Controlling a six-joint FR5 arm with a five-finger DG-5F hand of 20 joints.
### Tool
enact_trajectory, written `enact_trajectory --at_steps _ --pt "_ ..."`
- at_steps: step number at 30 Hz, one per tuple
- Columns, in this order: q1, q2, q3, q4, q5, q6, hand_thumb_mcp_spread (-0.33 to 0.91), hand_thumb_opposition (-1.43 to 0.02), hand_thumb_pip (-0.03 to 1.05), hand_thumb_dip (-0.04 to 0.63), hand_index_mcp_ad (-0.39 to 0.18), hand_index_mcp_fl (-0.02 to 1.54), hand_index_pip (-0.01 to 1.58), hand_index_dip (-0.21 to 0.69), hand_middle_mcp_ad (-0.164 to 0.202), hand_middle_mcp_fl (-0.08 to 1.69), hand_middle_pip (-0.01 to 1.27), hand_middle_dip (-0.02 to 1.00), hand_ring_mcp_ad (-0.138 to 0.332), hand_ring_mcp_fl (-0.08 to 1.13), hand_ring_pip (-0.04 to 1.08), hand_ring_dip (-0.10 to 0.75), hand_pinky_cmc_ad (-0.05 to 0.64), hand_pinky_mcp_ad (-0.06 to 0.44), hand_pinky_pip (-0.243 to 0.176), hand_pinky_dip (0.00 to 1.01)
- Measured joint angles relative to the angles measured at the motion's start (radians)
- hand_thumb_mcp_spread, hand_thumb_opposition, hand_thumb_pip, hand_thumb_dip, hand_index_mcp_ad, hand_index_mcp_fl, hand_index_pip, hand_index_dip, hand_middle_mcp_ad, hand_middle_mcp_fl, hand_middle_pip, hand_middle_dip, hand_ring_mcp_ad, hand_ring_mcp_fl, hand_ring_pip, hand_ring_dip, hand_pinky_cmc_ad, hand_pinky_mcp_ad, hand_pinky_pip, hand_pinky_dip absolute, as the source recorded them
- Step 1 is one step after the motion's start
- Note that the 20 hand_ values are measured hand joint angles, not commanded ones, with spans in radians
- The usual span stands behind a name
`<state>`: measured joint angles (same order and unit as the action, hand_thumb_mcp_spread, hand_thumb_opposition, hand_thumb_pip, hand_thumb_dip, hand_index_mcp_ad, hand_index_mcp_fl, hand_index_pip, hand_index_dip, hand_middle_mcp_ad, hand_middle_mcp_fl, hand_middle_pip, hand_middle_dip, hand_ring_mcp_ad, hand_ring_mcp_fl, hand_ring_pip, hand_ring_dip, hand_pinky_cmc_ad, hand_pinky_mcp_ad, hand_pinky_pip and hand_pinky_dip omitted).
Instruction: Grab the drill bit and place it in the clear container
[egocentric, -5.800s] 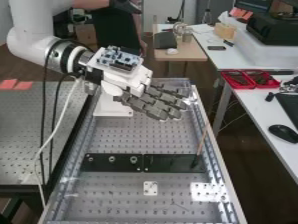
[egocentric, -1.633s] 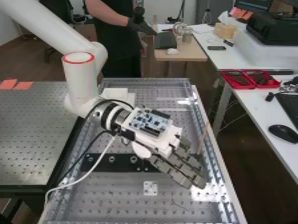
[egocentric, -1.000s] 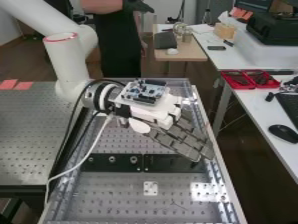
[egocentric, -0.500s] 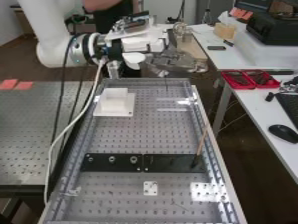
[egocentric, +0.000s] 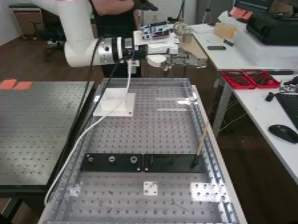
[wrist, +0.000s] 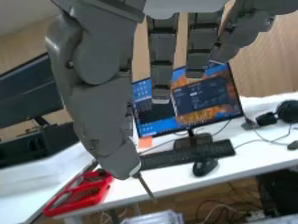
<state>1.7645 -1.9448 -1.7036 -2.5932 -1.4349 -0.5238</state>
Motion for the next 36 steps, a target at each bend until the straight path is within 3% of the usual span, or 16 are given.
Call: enact_trajectory --at_steps 11,17,24,27,30,36 --pt "0.029 -0.187 0.131 -0.129 0.037 0.060 0.71 -1.00 0.42 0.300 -0.194 0.98 0.79 0.368 0.077 0.44 0.13 0.25 0.166 0.21 0.11 0.059 0.278 0.122 -0.068 0.13" --pt "0.031 -0.220 0.145 -0.153 0.064 0.072 0.72 -1.00 0.42 0.300 -0.188 0.98 0.79 0.367 0.077 0.44 0.13 0.25 0.166 0.21 0.11 0.059 0.278 0.122 -0.068 0.13" --pt "0.030 -0.208 0.134 -0.137 0.068 0.077 0.71 -1.00 0.40 0.297 -0.188 0.98 0.79 0.367 0.077 0.45 0.13 0.25 0.166 0.20 0.11 0.059 0.278 0.122 -0.068 0.13" --pt "0.026 -0.208 0.143 -0.170 0.050 0.082 0.62 -0.96 0.35 0.298 -0.188 0.94 0.56 0.382 0.075 0.38 0.13 0.25 0.169 0.18 0.11 0.059 0.278 0.119 -0.068 0.13" --pt "0.019 -0.207 0.155 -0.202 0.022 0.084 0.54 -0.90 0.40 0.298 -0.175 0.60 0.25 0.398 0.075 0.30 0.12 0.25 0.166 0.12 0.10 0.059 0.267 0.119 -0.068 0.13" --pt "0.011 -0.194 0.156 -0.205 0.018 0.082 0.46 -0.80 0.47 0.283 -0.154 0.43 0.12 0.501 0.075 0.23 0.11 0.25 0.166 0.06 0.10 0.056 0.237 0.120 -0.070 0.14"
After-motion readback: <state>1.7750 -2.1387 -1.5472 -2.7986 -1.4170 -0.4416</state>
